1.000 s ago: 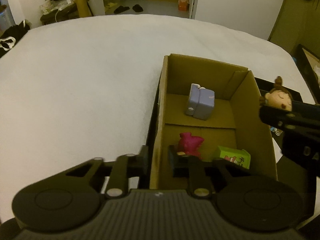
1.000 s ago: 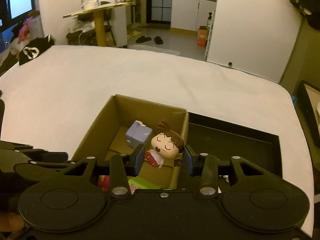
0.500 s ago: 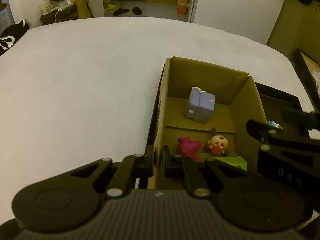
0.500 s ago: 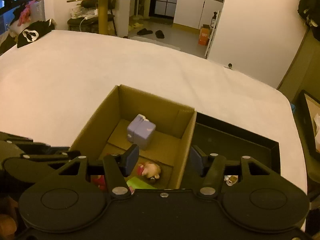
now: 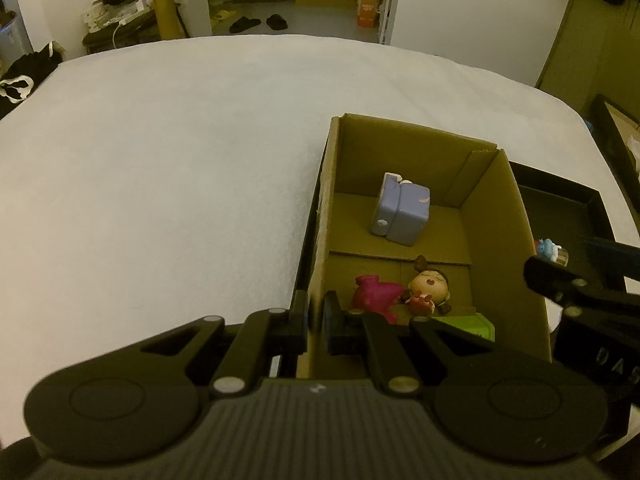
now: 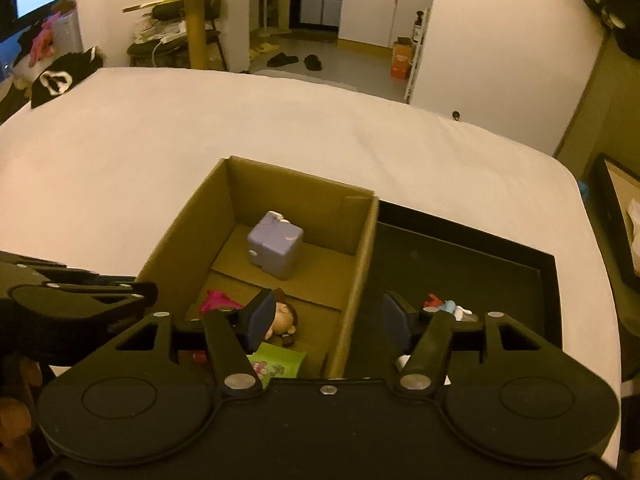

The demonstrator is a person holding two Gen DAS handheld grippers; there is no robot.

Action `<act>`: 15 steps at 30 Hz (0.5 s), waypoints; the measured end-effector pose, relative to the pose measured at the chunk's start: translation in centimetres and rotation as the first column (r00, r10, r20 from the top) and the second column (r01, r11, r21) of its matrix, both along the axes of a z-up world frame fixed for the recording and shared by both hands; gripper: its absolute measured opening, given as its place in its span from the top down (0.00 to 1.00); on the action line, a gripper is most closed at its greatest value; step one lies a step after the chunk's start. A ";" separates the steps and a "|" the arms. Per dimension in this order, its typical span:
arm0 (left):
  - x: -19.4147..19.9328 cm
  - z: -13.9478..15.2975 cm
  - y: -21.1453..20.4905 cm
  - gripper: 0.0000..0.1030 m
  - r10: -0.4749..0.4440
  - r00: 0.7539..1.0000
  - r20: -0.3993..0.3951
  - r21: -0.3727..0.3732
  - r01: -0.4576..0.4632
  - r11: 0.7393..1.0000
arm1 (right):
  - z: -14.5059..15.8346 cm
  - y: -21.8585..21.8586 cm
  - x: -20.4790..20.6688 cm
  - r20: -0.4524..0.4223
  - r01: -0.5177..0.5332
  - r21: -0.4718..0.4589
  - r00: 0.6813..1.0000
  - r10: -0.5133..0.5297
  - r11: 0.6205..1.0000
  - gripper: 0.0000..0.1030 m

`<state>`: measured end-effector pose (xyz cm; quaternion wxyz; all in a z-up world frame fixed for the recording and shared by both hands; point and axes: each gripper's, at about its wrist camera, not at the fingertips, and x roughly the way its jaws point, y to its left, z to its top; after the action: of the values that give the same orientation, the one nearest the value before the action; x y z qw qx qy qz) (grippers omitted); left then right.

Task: Organize rigid objects
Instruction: 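Move the right tool back over the tray to the white charger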

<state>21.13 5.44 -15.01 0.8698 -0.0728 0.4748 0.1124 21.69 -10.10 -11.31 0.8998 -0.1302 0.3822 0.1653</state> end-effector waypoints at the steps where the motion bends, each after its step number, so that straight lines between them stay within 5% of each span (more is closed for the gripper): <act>1: 0.0 0.0 -0.1 0.94 0.000 1.000 0.000 0.004 0.000 1.000 | 0.0 -0.2 0.1 -0.001 0.006 0.004 1.000 -0.006 1.000 0.41; 15: 0.3 0.3 -1.7 0.90 -0.007 0.999 -0.041 0.095 0.011 0.995 | -0.6 -4.4 1.0 -0.017 0.092 0.072 0.996 -0.091 0.993 0.34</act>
<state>21.45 3.74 -14.68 0.8630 -0.0267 0.4869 0.1323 22.66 -14.52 -11.93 0.9079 -0.0783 0.3878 0.1385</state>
